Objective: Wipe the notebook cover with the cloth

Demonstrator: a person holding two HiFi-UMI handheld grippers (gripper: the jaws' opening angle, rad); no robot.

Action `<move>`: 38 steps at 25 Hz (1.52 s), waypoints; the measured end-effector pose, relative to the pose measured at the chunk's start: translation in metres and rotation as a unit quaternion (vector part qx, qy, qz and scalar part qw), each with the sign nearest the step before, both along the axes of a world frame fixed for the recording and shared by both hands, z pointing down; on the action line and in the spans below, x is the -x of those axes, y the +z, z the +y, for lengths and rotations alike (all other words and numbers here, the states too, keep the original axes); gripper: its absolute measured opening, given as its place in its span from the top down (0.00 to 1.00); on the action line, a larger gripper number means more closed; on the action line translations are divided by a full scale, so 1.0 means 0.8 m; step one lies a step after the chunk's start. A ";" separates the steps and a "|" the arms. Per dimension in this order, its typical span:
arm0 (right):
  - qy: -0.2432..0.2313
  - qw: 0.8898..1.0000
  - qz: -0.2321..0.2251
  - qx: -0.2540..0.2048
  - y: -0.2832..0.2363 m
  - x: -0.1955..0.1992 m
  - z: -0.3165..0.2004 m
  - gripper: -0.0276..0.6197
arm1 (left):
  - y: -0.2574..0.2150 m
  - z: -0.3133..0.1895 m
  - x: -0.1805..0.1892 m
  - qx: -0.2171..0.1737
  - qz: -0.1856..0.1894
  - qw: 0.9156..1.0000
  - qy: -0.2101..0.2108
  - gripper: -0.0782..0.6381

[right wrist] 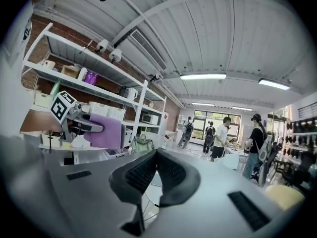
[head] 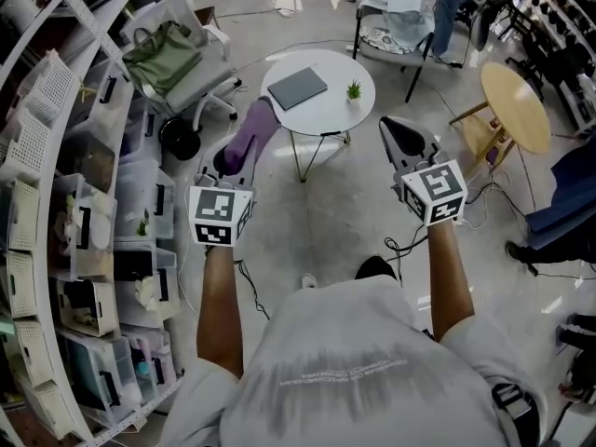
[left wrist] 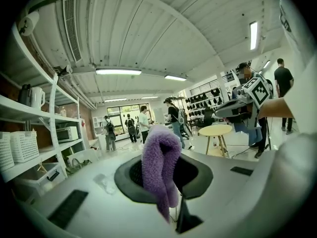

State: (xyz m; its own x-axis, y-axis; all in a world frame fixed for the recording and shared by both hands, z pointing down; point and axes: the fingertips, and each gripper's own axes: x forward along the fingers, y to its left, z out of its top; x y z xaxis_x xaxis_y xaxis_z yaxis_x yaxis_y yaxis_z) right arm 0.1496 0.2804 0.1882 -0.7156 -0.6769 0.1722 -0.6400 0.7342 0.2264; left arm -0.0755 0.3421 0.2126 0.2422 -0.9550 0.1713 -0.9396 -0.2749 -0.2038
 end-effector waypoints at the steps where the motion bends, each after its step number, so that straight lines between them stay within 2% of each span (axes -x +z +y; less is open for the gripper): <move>1: -0.002 1.000 0.005 0.002 0.004 0.008 0.001 0.96 | 0.003 -0.001 0.008 0.003 0.002 1.000 -0.002 0.82; 6: -0.010 1.000 0.024 0.001 0.007 0.032 -0.011 0.96 | 0.016 -0.010 0.031 0.021 0.015 1.000 -0.012 0.82; 11: -0.019 0.999 0.025 0.004 0.021 0.040 -0.057 0.96 | 0.032 -0.046 0.037 0.036 0.009 0.999 -0.022 0.82; 18: -0.045 0.999 0.024 0.007 0.044 0.031 -0.177 0.96 | 0.038 -0.156 0.027 0.045 -0.001 0.998 -0.043 0.82; 25: -0.056 0.998 0.021 0.019 0.034 0.014 -0.311 0.96 | 0.019 -0.272 0.002 0.048 -0.007 0.997 -0.059 0.82; 38: -0.087 0.994 0.018 0.061 0.065 0.005 -0.460 0.96 | 0.043 -0.412 -0.025 0.090 -0.003 0.993 -0.079 0.82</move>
State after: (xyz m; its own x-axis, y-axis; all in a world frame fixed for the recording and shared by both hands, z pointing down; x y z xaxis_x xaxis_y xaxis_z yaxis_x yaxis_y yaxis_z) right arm 0.1459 -0.0873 0.2402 -0.8122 -0.5157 0.2727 -0.4939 0.8567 0.1491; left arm -0.0552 0.0126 0.2468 0.0900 -0.9347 0.3440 -0.9729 -0.1564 -0.1702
